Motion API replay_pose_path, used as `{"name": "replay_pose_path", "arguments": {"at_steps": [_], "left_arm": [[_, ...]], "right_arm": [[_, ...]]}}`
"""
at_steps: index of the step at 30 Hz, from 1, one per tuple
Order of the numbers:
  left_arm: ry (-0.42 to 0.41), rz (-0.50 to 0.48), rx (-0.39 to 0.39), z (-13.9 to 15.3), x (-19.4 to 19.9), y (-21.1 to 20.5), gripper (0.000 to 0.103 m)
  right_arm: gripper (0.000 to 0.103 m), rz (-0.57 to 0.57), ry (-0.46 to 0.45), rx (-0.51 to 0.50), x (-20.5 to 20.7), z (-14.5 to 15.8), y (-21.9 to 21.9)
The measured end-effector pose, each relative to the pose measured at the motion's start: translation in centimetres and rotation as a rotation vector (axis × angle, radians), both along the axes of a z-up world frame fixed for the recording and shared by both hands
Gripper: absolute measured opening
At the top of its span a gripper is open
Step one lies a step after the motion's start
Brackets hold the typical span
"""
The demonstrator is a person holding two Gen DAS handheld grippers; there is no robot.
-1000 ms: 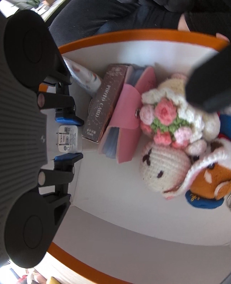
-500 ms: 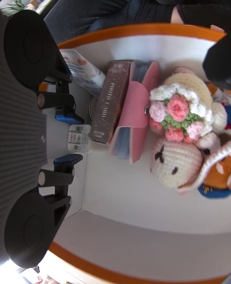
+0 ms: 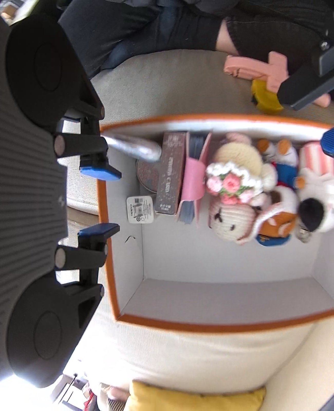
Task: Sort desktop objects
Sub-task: 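Grasp the pink selfie stick with left while right moves to the yellow tape measure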
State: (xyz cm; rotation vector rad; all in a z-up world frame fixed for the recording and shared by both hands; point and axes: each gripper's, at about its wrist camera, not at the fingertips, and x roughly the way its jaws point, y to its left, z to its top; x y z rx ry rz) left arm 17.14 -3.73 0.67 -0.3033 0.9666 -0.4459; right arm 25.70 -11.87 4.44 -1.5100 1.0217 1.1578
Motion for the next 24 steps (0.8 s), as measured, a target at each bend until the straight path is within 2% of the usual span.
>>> {"name": "replay_pose_path", "arguments": {"at_steps": [4,5,6,8,11,14,17,20,24], "left_arm": [[-0.014,0.0,0.049,0.2,-2.3,1.0,0.051],[-0.009,0.005,0.064,0.0,-2.9,1.3,0.051],[-0.001,0.009,0.069,-0.3,-3.5,1.8,0.051],[0.017,0.016,0.077,-0.9,-4.6,2.8,0.051],[0.058,0.023,0.112,-1.9,-6.0,3.8,0.051],[0.087,0.012,0.172,-3.6,-7.1,3.7,0.052],[0.102,0.004,0.247,-5.4,-8.0,3.1,0.052],[0.124,-0.009,0.286,-6.9,-8.8,2.7,0.052],[0.147,-0.043,0.302,-7.9,-9.7,2.2,0.052]], "right_arm": [[0.039,-0.041,-0.02,0.171,-2.4,3.5,-0.4],[0.039,-0.063,-0.014,0.223,-1.2,4.3,-2.9],[0.039,-0.091,-0.006,0.281,-4.8,3.8,-5.9],[0.039,-0.131,0.011,0.376,-8.3,3.6,-5.0],[0.037,-0.215,0.046,0.501,-11.1,3.4,-4.9],[0.035,-0.333,0.126,0.622,-13.9,0.4,-4.9],[0.032,-0.443,0.196,0.702,-16.2,-2.9,-4.6],[0.032,-0.52,0.26,0.744,-18.7,-5.5,-3.8],[0.032,-0.585,0.268,0.738,-20.8,-8.9,-2.1]]}}
